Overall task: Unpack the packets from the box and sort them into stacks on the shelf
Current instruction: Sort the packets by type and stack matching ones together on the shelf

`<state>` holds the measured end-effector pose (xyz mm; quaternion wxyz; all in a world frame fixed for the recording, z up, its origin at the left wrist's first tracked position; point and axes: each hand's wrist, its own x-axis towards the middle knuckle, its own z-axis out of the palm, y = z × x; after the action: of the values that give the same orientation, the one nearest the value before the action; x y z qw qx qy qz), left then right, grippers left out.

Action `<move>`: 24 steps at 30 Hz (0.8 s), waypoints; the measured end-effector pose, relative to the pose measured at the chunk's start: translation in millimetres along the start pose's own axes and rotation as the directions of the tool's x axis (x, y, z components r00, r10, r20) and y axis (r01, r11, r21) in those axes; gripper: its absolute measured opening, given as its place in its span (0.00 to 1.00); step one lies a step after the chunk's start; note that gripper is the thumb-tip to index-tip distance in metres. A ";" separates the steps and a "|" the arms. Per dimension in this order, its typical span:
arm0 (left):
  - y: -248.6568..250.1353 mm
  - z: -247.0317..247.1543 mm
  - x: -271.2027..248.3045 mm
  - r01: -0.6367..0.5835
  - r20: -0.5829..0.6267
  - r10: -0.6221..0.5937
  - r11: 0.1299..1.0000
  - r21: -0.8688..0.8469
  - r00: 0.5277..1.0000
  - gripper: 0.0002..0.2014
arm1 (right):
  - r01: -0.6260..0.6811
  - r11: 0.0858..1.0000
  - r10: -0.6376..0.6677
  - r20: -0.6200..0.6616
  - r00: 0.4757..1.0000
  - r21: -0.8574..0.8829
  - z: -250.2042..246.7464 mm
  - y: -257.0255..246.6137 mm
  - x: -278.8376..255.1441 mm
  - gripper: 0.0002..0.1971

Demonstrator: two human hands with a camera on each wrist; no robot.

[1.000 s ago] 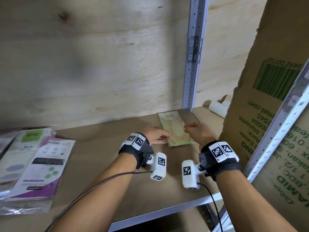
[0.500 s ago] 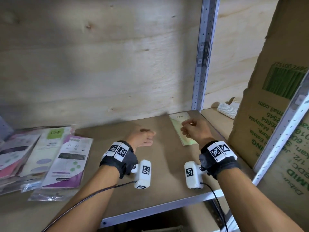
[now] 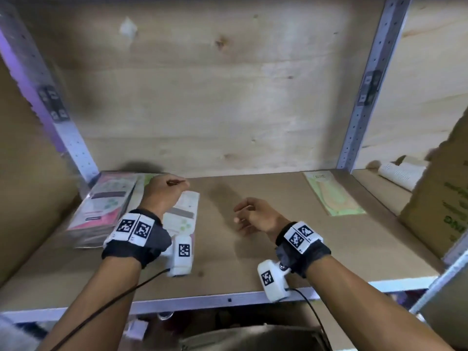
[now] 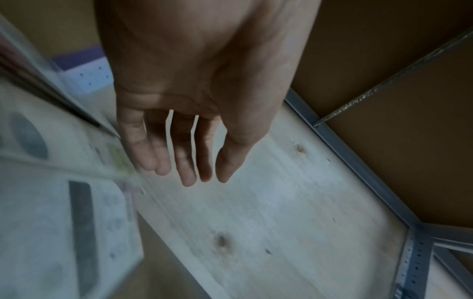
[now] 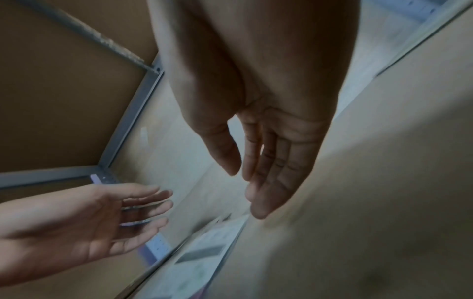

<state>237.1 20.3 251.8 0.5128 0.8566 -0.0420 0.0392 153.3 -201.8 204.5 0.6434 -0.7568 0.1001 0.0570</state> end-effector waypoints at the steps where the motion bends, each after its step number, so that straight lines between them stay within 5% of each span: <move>1: -6.2 -8.5 1.0 0.011 0.004 -0.011 0.999 0.049 1.000 0.03 | -0.033 0.999 0.033 0.023 0.999 -0.014 13.5 -1.7 3.5 0.07; 6: -39.5 -40.7 -0.5 0.123 0.045 -0.136 0.967 0.225 0.990 0.08 | -0.153 0.988 0.154 0.091 0.984 -0.026 62.7 -16.4 21.2 0.16; 10: -51.8 -45.5 -8.8 0.159 0.125 -0.193 0.957 0.241 0.973 0.13 | -0.178 0.983 0.183 0.141 0.973 -0.045 86.1 -25.3 25.4 0.06; 14: -53.9 -45.5 -13.5 0.164 0.128 -0.204 0.949 0.271 0.971 0.07 | -0.179 0.984 0.181 0.157 0.971 -0.025 97.2 -21.9 25.0 0.09; 17: -51.4 -45.7 -15.8 0.213 0.187 -0.219 0.976 0.053 0.958 0.04 | -0.164 0.986 0.160 0.139 0.977 0.020 95.3 -16.4 24.9 0.05; 20: -42.3 -44.3 -21.2 0.336 0.300 -0.237 0.877 -0.343 0.924 0.04 | -0.164 0.982 0.149 0.139 0.979 0.097 90.6 -11.9 22.6 0.04; 24: -32.6 -32.3 -29.9 0.288 0.370 -0.170 0.912 -0.293 0.913 0.12 | -0.184 0.965 0.158 0.149 0.976 0.189 76.6 -9.8 15.7 0.12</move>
<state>210.3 65.0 235.2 0.6397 0.7473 -0.0329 -0.1768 174.0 -126.1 197.9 0.7145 -0.6709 0.1275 0.1520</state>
